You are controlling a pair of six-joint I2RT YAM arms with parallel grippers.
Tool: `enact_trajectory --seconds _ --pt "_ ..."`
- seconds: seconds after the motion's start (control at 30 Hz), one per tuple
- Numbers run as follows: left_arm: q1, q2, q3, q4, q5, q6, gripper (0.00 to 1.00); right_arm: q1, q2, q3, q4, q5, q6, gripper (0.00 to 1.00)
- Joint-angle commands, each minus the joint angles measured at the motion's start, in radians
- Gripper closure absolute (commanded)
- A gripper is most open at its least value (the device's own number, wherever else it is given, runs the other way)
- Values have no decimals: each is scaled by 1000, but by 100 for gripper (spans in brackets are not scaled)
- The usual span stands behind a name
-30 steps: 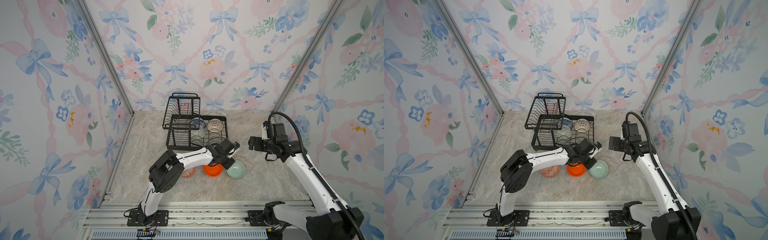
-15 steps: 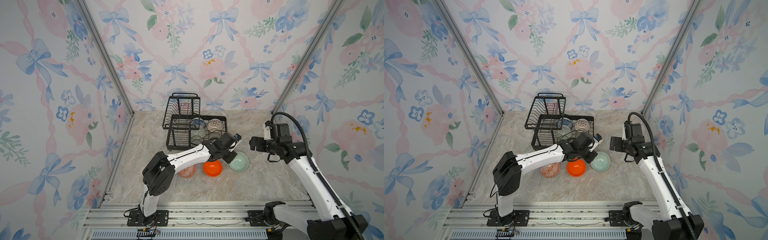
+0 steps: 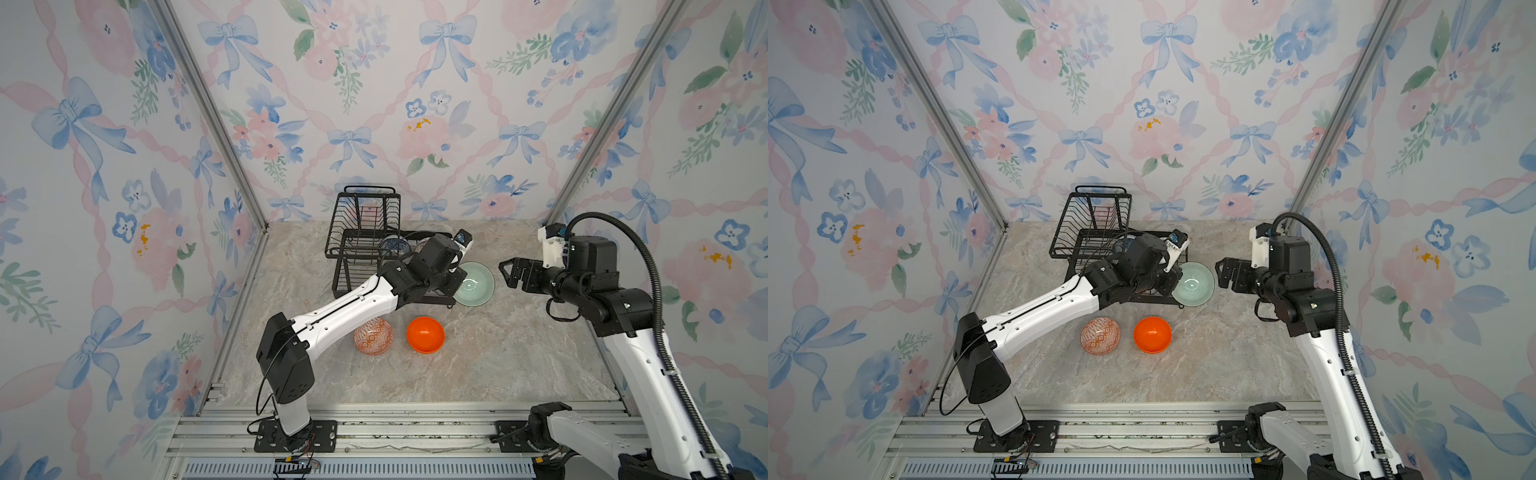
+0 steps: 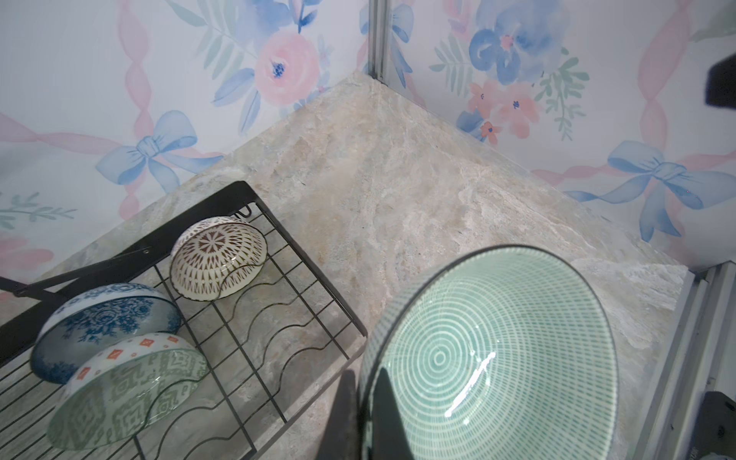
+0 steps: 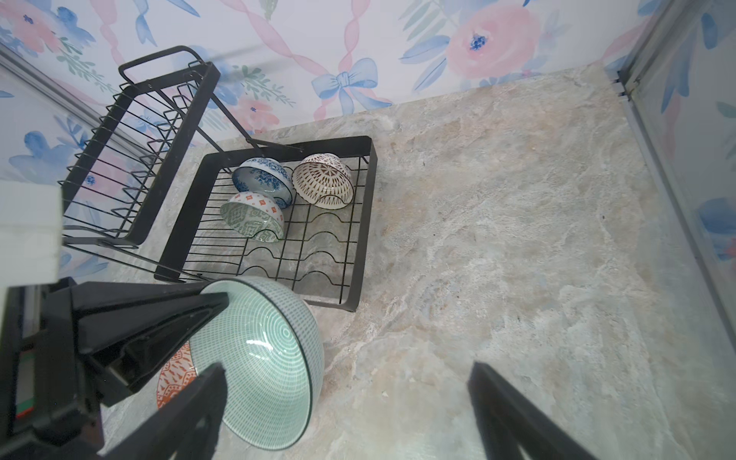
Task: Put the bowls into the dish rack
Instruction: 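Lift the mint-green bowl with the left gripper toward the rack while the right gripper approaches, then grasp the mint-green bowl rim with the right gripper beside the left gripper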
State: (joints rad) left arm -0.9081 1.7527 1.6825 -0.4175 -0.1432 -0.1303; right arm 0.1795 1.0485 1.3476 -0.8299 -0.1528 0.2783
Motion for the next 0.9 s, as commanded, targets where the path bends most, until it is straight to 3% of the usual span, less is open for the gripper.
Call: enact_trajectory --seconds 0.0,0.27,0.5,0.67,0.87 --pt "20 -48 47 26 -81 18 100 25 23 37 0 -46 37 3" --pt "46 -30 113 30 -152 6 100 138 147 119 51 -28 69 3" --pt "60 -17 148 43 -138 -17 100 152 232 139 97 4 87 1" --pt "62 -28 142 45 -118 -15 100 177 277 142 132 -4 106 17" --pt "67 -42 116 51 -108 -23 100 209 303 147 153 6 122 48"
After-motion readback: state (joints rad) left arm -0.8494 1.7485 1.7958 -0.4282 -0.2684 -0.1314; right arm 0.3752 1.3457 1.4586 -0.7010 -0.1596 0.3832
